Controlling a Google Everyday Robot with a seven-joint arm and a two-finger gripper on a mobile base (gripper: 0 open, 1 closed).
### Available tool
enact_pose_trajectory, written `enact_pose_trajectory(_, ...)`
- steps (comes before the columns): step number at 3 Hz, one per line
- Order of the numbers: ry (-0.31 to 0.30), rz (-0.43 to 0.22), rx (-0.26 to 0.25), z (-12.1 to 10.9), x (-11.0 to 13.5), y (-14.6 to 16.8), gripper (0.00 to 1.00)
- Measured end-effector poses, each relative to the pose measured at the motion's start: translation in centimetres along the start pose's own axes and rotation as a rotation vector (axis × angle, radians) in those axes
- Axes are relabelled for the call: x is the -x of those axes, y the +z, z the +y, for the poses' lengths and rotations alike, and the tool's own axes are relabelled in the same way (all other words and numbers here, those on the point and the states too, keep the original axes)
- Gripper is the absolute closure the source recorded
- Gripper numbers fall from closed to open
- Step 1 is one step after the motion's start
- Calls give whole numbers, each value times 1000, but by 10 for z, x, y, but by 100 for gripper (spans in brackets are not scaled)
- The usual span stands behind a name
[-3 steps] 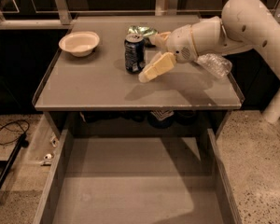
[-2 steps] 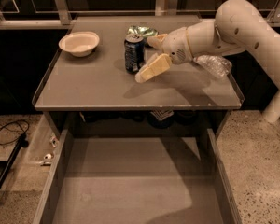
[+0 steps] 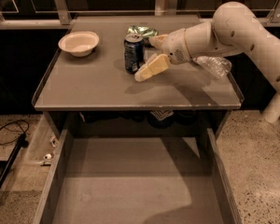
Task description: Place pepsi can into top drawer
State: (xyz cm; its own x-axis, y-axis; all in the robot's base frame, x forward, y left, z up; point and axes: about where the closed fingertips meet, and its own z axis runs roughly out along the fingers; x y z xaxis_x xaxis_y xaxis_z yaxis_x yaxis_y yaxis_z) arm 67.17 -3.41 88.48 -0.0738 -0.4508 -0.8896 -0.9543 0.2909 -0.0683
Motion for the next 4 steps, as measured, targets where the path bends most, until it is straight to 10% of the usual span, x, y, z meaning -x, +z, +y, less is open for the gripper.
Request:
enact_pose_trajectory(3, 16, -106, 14, -14, 37, 33, 0)
enact_pose_trajectory(4, 16, -106, 14, -14, 37, 33, 19)
